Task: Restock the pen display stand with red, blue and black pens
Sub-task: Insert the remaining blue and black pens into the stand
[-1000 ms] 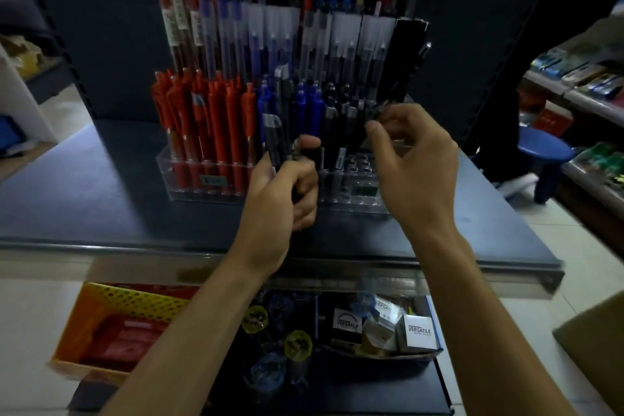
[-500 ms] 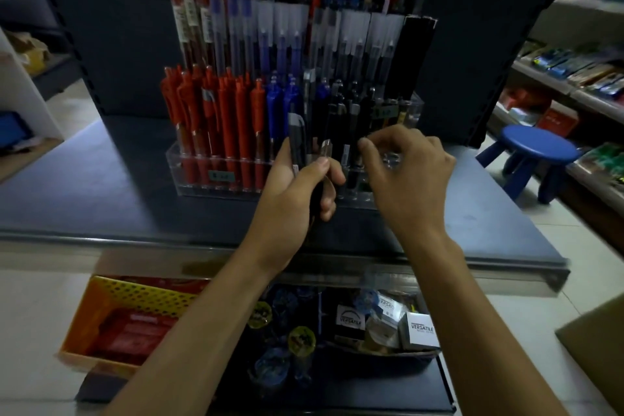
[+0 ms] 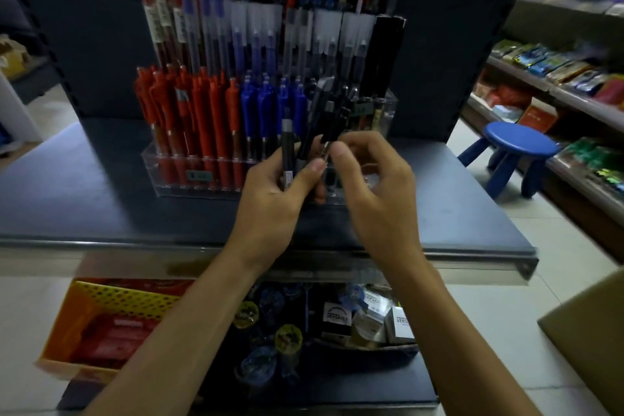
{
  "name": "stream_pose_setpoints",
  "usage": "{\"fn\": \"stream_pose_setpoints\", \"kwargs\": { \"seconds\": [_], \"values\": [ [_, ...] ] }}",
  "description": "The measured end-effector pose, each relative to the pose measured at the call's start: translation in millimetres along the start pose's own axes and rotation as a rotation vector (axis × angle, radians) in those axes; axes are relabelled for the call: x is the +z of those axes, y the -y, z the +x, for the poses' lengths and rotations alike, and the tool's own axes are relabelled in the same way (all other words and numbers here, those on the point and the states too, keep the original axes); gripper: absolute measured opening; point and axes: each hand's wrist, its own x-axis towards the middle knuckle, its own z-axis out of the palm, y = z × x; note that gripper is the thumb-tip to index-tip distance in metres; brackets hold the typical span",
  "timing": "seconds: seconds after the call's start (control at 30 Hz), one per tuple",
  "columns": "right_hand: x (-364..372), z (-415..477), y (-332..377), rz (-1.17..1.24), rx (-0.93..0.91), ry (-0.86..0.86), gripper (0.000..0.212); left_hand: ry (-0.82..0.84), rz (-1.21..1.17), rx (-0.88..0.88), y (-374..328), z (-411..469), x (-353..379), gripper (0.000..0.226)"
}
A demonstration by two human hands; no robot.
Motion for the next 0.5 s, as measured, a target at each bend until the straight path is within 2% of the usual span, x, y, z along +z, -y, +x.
{"fn": "stream_pose_setpoints", "kwargs": {
  "seconds": [0.3, 0.5],
  "values": [
    [-3.5, -4.7, 8.5, 0.214, 0.158, 0.088, 0.007, 0.068, 0.114, 0.023, 1.1, 0.0, 0.3, 0.026],
    [0.0, 4.3, 8.5, 0.318, 0.248, 0.025, 0.003, 0.072, 0.08, -0.034, 3.3, 1.2, 1.6, 0.027]
  ]
}}
